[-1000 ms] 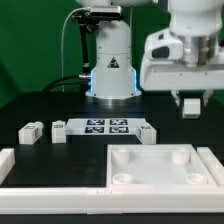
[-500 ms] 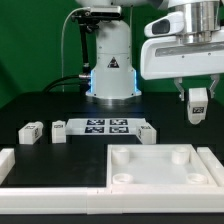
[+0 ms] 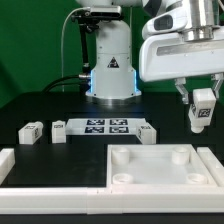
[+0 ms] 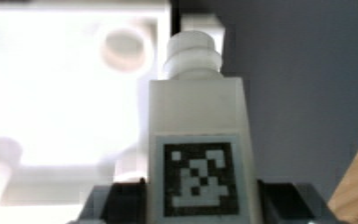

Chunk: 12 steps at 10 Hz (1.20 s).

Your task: Assemble one leg

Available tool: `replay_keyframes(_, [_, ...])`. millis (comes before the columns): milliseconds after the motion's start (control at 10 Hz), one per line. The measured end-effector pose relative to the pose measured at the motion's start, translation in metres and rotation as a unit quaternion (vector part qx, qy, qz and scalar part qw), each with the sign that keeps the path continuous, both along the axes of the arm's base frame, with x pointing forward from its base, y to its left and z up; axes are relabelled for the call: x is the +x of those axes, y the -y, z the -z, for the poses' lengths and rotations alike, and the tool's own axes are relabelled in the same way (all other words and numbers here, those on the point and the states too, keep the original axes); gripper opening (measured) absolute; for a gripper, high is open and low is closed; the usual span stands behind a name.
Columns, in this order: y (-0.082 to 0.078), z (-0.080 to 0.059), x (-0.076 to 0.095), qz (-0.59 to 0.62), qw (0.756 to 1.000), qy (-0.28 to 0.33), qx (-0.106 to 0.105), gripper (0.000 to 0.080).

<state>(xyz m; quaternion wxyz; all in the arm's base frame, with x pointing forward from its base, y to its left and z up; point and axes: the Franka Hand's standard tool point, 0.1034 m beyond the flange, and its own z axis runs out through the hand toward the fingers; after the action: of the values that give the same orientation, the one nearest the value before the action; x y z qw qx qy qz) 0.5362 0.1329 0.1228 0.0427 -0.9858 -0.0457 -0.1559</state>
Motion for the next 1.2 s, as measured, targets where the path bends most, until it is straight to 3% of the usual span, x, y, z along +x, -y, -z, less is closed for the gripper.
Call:
replay_keyframes(100, [0.006,0.001,0.007,-0.005,1.0,0.003,-0.004,0.0294])
replay_keyframes(500, [0.005,0.003,0.009,-0.014,0.999,0.028,-0.003,0.0294])
replay_keyframes(700, [0.013,0.005,0.044,-0.044,0.998,0.045,-0.017,0.0294])
replay_keyframes(900, [0.01,0.007,0.072,-0.066,0.996,0.052,-0.024,0.0293])
replay_keyframes(1200, [0.011,0.009,0.068,-0.064,0.995,0.075,-0.023,0.0294])
